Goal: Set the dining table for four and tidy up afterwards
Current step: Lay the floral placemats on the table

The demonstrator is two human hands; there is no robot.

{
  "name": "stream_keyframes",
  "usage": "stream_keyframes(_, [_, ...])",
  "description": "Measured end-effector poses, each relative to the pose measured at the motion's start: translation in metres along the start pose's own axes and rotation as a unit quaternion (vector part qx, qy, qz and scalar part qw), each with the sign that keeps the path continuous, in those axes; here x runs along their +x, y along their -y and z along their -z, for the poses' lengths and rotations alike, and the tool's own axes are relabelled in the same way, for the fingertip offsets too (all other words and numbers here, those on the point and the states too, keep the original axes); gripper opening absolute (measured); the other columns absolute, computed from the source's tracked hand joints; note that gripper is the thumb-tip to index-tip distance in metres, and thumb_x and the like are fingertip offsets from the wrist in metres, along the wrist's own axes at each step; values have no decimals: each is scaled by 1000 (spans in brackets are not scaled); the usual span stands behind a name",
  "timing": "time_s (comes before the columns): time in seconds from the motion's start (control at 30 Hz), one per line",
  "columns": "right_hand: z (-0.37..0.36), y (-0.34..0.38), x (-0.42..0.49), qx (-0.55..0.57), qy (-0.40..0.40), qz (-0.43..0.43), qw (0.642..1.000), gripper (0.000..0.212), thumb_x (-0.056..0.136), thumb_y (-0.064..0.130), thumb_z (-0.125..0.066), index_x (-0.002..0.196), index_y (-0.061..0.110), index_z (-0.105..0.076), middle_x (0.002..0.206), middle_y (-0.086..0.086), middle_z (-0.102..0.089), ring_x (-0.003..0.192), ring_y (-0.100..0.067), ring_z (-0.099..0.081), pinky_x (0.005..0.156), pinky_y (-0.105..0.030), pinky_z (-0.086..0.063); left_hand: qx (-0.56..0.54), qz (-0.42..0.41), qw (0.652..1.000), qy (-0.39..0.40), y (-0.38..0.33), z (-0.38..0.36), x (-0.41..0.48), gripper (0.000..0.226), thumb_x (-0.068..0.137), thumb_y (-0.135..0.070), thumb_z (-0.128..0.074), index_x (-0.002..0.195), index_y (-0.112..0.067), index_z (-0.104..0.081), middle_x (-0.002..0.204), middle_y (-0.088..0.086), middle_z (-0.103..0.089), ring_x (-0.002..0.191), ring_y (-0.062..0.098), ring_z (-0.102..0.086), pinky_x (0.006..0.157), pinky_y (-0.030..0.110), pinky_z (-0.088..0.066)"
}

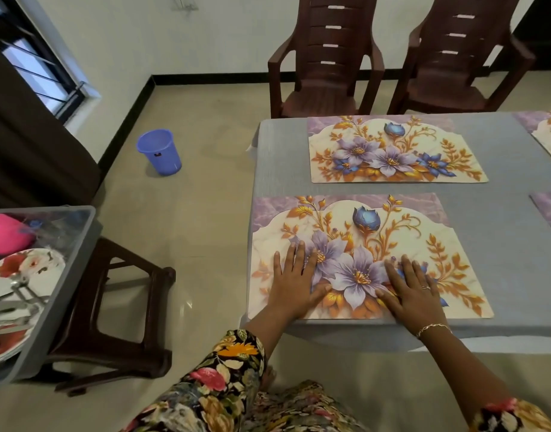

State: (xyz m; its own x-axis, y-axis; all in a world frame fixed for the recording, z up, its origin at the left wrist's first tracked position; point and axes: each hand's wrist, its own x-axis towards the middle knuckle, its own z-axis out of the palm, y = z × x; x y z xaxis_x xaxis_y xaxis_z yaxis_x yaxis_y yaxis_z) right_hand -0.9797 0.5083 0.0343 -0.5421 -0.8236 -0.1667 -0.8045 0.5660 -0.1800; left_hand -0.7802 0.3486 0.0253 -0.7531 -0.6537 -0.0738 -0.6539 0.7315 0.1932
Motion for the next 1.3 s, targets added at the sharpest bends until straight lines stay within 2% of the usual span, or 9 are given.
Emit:
stream_keyframes(0.23, [6, 2, -2, -2, 13, -3, 1000, 116, 56, 87, 23, 146, 23, -11, 156, -7, -6, 144, -29, -5, 114, -48, -5, 3, -5, 1000, -18, 0, -6, 2, 71, 93, -62, -4, 140, -16, -32, 143, 15, -45, 131, 33, -44, 108, 47, -4])
stream_keyframes(0.33, [9, 2, -2, -5, 20, -2, 1000, 116, 55, 86, 24, 147, 23, -10, 156, -7, -4, 144, -29, -4, 114, -47, -3, 11, -12, 999, -37, 0, -9, 2, 71, 94, -61, -4, 139, -16, -33, 142, 15, -45, 134, 33, -37, 109, 47, -2])
stream_keyframes(0.4, [9, 3, -3, -4, 19, -4, 1000, 113, 59, 85, 21, 147, 22, -14, 156, -9, -9, 144, -32, -8, 114, -49, -6, 13, -18, 999, -47, -1, -10, 1, 71, 94, -62, -5, 139, -15, -33, 142, 16, -45, 134, 32, -32, 110, 46, -1])
stream_keyframes(0.5, [7, 2, -3, -6, 14, -4, 1000, 107, 66, 84, 16, 146, 22, -21, 154, -12, -16, 142, -35, -15, 112, -52, -12, 15, -21, 998, -49, -1, -11, 1, 73, 94, -62, -7, 138, -14, -40, 142, 17, -46, 133, 34, -40, 109, 45, -2])
stream_keyframes(0.67, [7, -1, -1, -12, 16, -1, 1000, 113, 55, 85, 24, 147, 26, -5, 157, -6, -3, 145, -28, -2, 114, -46, -3, 13, -16, 998, -56, 0, -12, 0, 70, 94, -63, -8, 140, -16, -33, 144, 17, -42, 136, 29, -23, 110, 45, 0])
stream_keyframes(1.17, [6, 0, -7, -10, 9, -3, 1000, 111, 55, 84, 27, 146, 26, 1, 157, -5, 0, 145, -28, 1, 115, -43, 0, 21, -12, 1000, -19, -1, -6, -1, 72, 94, -62, -11, 142, -14, -35, 147, 16, -37, 138, 28, -19, 110, 45, 1])
stream_keyframes(1.3, [5, 0, -10, -11, 8, -5, 1000, 112, 55, 84, 27, 145, 25, 1, 157, -5, 1, 145, -28, 2, 115, -44, 0, 20, -14, 1000, -4, -1, -5, -1, 72, 94, -62, -11, 141, -14, -37, 147, 16, -38, 140, 30, -23, 110, 45, 1])
